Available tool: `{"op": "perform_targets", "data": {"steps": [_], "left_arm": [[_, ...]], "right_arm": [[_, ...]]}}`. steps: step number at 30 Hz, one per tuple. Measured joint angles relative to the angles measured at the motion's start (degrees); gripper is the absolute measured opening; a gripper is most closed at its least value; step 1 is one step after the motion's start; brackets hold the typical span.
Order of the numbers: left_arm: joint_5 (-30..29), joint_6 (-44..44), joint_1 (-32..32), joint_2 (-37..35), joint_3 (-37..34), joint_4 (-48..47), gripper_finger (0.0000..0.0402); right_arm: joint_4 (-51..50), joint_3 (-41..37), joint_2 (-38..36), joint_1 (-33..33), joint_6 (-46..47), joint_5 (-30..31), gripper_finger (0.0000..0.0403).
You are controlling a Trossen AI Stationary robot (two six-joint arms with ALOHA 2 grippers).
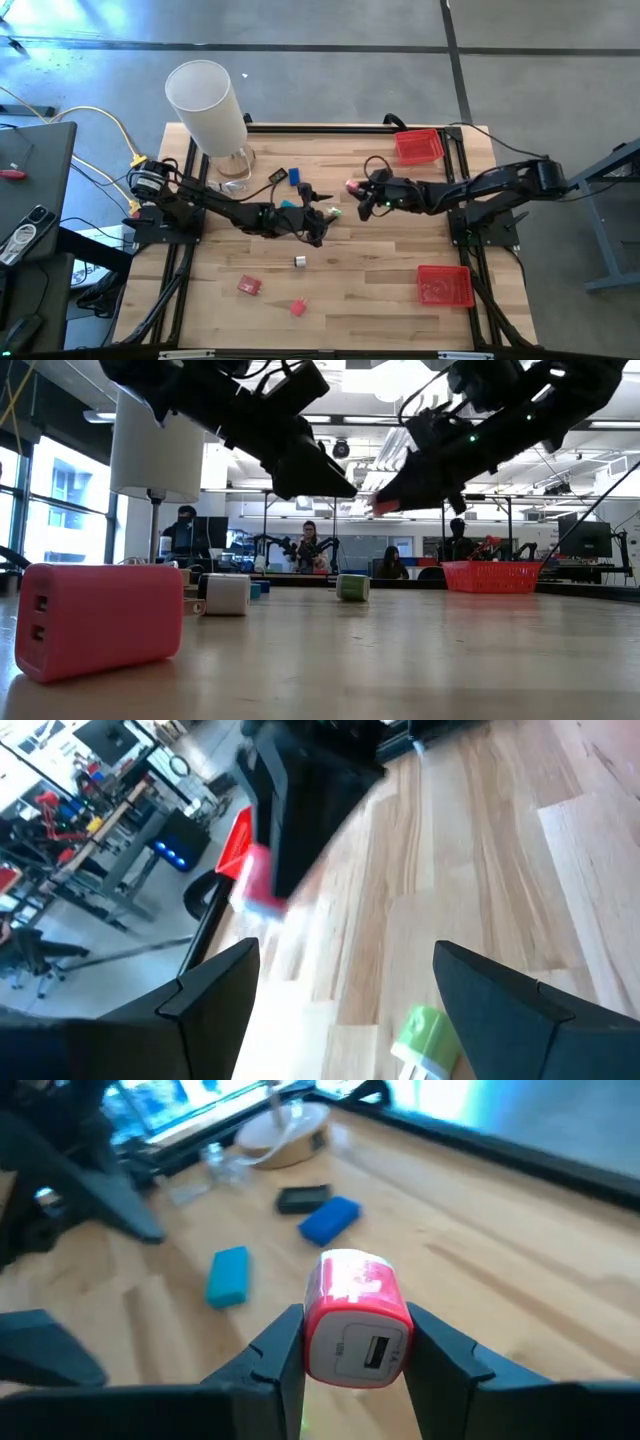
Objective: Pick & Place Office items
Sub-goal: Put the pink white charger adapter into the top red basket
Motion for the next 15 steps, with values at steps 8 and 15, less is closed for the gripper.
{"op": "perform_targets", "data": {"steps": [8, 15], "left_arm": [[0.70, -1.40, 0.52, -0.02, 0.00, -1.18, 0.0291], [0.81, -1.40, 0.84, -0.02, 0.00, -1.16, 0.0291]], "right_arm": [[-13.43, 0.00, -10.47, -0.04, 2.00, 8.61, 0.0121], [-22.17, 0.00, -16.91, -1.22, 4.97, 11.95, 0.0121]]}}
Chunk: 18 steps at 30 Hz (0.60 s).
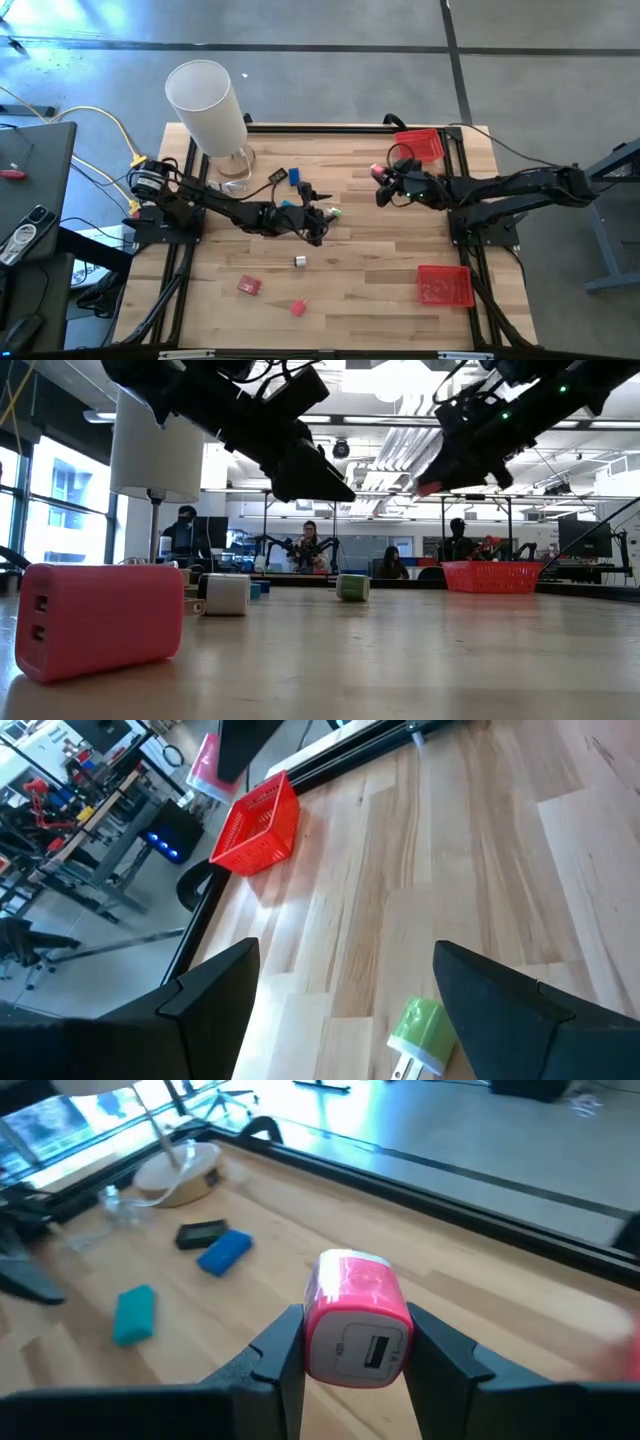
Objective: Pick & Place Office items
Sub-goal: Put the pink white charger adapter into the top red basket
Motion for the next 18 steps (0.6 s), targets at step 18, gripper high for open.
{"op": "perform_targets", "data": {"steps": [18], "left_arm": [[0.04, -0.45, 0.05, -0.02, 0.00, -1.61, 0.0291]], "right_arm": [[-12.85, 0.00, -3.98, -15.32, 0.10, -5.61, 0.0120]]}}
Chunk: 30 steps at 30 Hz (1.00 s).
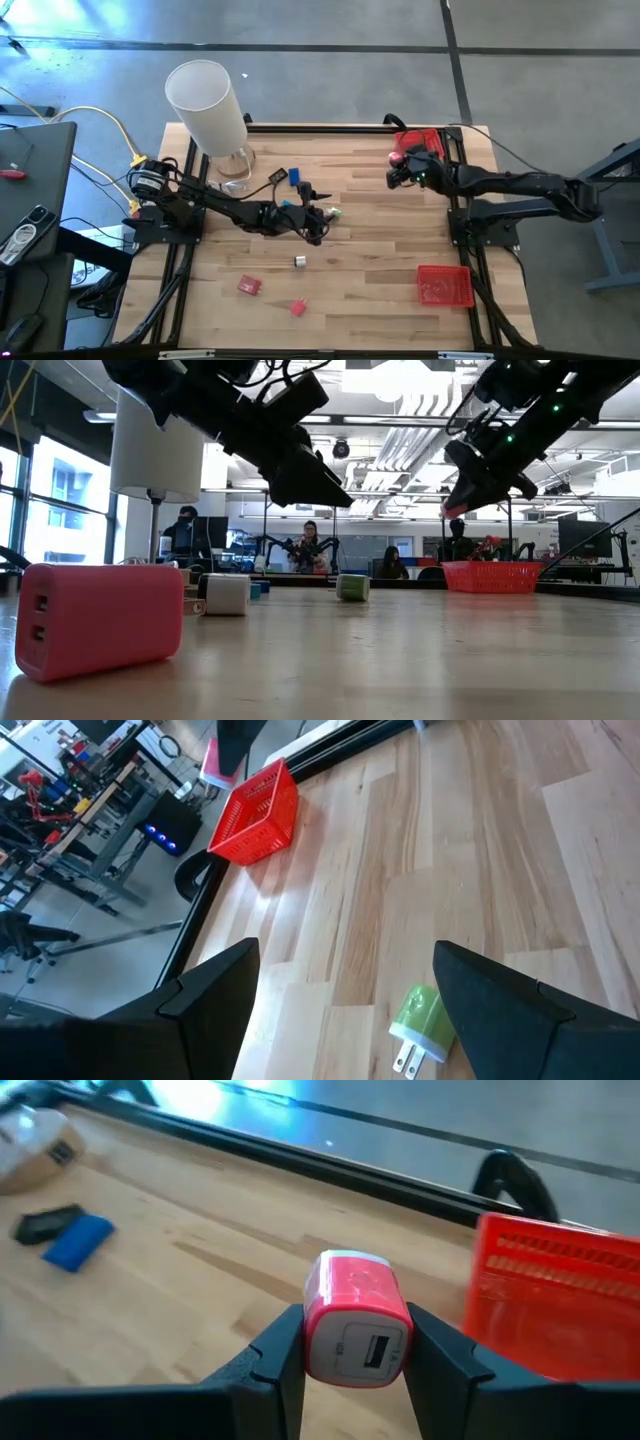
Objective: Pick & Place Office items
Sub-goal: Put the pink white charger adapter into the top red basket
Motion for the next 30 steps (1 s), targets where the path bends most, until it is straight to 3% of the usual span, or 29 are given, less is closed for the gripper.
{"op": "perform_targets", "data": {"steps": [6, 23, 30], "left_arm": [[0.03, -0.38, 0.00, 0.00, 0.00, -0.18, 0.0291], [0.46, -5.21, 1.85, 0.00, 0.00, -0.62, 0.0291], [4.57, -5.59, 1.95, 0.00, 0.00, -0.64, 0.0291]], "right_arm": [[-0.23, 0.00, 0.01, -6.12, -2.12, -2.68, 0.0120], [-4.92, 0.00, 0.25, -20.97, -6.23, -2.86, 0.0120], [-4.92, 0.00, 0.45, -24.80, -6.99, -6.96, 0.0120]]}}
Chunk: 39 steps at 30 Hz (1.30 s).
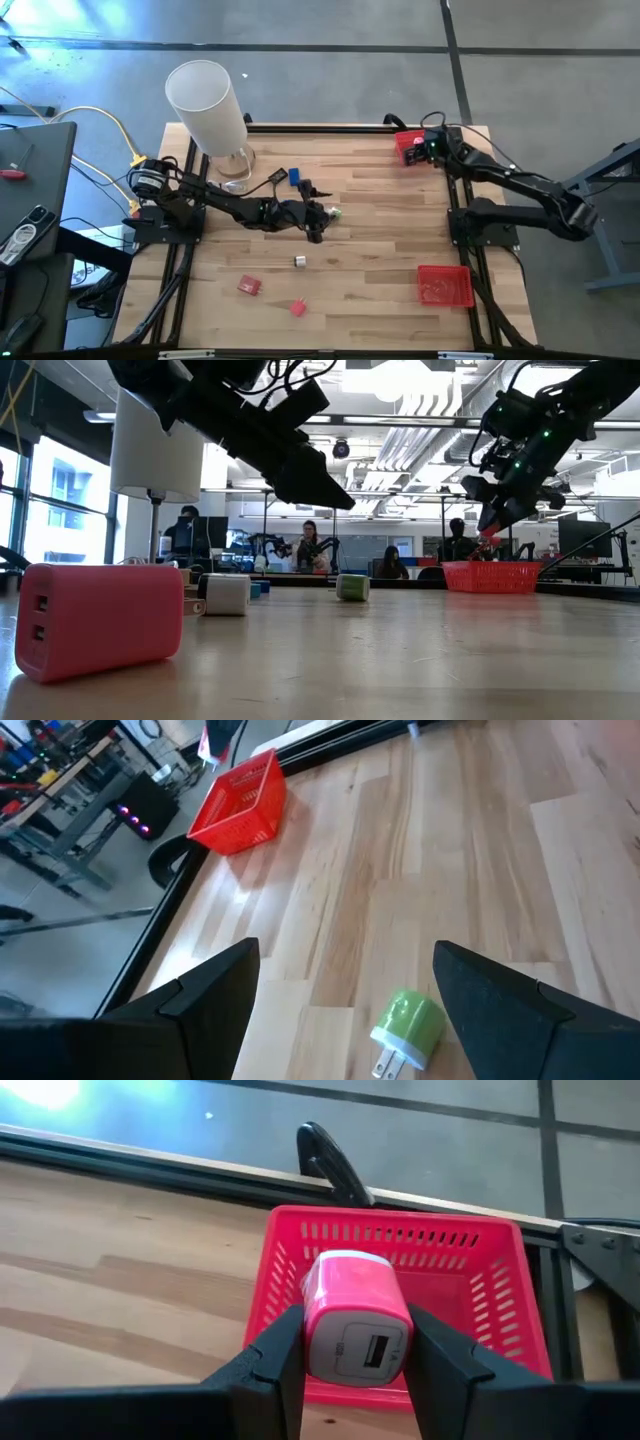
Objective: Pick & Place Office items
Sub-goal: Put the pink white charger adapter into the top red basket
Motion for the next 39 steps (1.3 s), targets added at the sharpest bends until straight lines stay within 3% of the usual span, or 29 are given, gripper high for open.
{"op": "perform_targets", "data": {"steps": [9, 20, 25, 39], "left_arm": [[0.30, -0.81, 0.67, 0.00, 0.00, 0.02, 0.0291], [2.45, -2.27, 1.44, 0.00, 0.00, -0.19, 0.0291], [2.45, -2.29, 1.44, 0.00, 0.00, -1.10, 0.0291], [2.40, -3.37, 1.42, 0.00, 0.00, -2.78, 0.0291]], "right_arm": [[0.46, 1.76, 4.45, -0.72, -0.99, -1.42, 0.0120], [-2.48, 11.37, 17.35, -0.69, -1.00, -1.26, 0.0120], [-2.60, 12.19, 21.82, -0.73, -0.46, 1.80, 0.0120], [-3.23, 12.15, 25.45, -1.46, 2.33, 1.40, 0.0121]]}}
